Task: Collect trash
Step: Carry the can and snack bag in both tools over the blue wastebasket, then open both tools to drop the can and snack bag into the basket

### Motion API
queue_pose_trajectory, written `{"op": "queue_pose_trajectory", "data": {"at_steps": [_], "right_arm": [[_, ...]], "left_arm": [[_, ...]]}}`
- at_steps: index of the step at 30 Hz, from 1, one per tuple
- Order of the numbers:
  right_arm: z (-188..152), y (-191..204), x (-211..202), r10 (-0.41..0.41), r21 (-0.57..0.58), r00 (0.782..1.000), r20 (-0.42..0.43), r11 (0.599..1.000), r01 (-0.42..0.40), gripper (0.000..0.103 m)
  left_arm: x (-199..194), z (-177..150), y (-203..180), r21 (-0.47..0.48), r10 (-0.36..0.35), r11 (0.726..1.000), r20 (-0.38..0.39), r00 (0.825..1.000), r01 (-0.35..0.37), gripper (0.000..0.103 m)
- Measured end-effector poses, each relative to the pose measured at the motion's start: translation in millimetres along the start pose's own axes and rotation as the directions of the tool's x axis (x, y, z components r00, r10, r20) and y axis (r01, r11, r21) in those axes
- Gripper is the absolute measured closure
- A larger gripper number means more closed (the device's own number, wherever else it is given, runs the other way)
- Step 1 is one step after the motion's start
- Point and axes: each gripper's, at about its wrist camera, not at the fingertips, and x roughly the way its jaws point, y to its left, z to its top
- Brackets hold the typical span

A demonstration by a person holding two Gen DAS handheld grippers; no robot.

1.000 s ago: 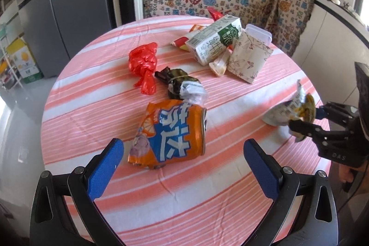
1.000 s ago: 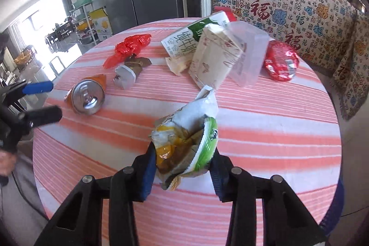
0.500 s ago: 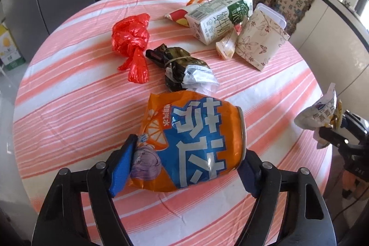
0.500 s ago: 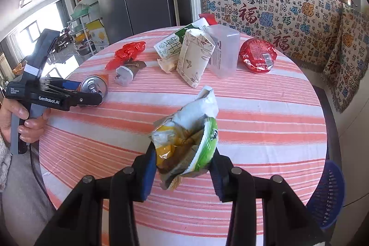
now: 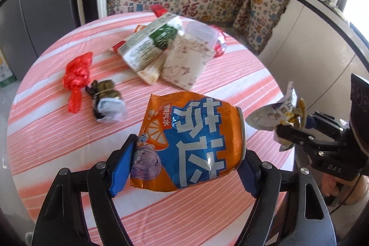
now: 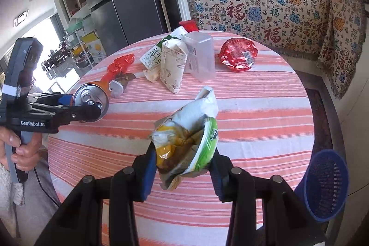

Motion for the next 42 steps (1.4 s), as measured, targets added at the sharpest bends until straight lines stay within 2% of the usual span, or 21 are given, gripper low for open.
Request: {"op": "queue_pose_trajectory", "data": {"at_steps": [6,12,15,18,23,26,30,36,42], "right_arm": [[10,-44,-29,-0.039,0.064,0.999,0.029,0.997,0.037,0.062],[16,-120,-71,-0.168,0.14,0.984,0.054,0.977,0.159,0.062],[14,-170,-88,-0.236,0.188,0.971,0.035,0.956,0.226,0.062],[6,-226,-95,-0.28,0.254,0.96,-0.02,0.927,0.276,0.062],[-15,-301,-96,-0.35,0.359,0.933,-0.085,0.863,0.357,0.062],[-29,-335,-88,-0.372,0.403,0.921,-0.117,0.83,0.387,0.062],[-47,-367,-77,-0.381,0.425,0.913,-0.147,0.809,0.406,0.062],[-67,-406,-66,-0.352,0.459,0.917,-0.188,0.794,0.399,0.062],[-83,-430,-55,-0.301,0.532,0.933,-0.198,0.767,0.36,0.062]], "left_arm": [[15,30,-72,0.054,-0.052,0.997,0.018,0.998,0.051,0.023],[48,60,-157,0.116,-0.125,0.986,0.007,0.992,0.124,0.023],[68,73,-199,0.144,-0.162,0.976,-0.004,0.987,0.161,0.023],[89,84,-246,0.174,-0.195,0.965,-0.018,0.981,0.195,0.023],[135,95,-305,0.207,-0.224,0.951,-0.047,0.973,0.229,0.023],[159,93,-327,0.222,-0.229,0.945,-0.072,0.971,0.239,0.023],[189,86,-351,0.247,-0.221,0.939,-0.102,0.97,0.24,0.023],[234,77,-369,0.247,-0.21,0.938,-0.153,0.966,0.243,0.023],[259,67,-384,0.272,-0.188,0.933,-0.19,0.964,0.236,0.023]]}}
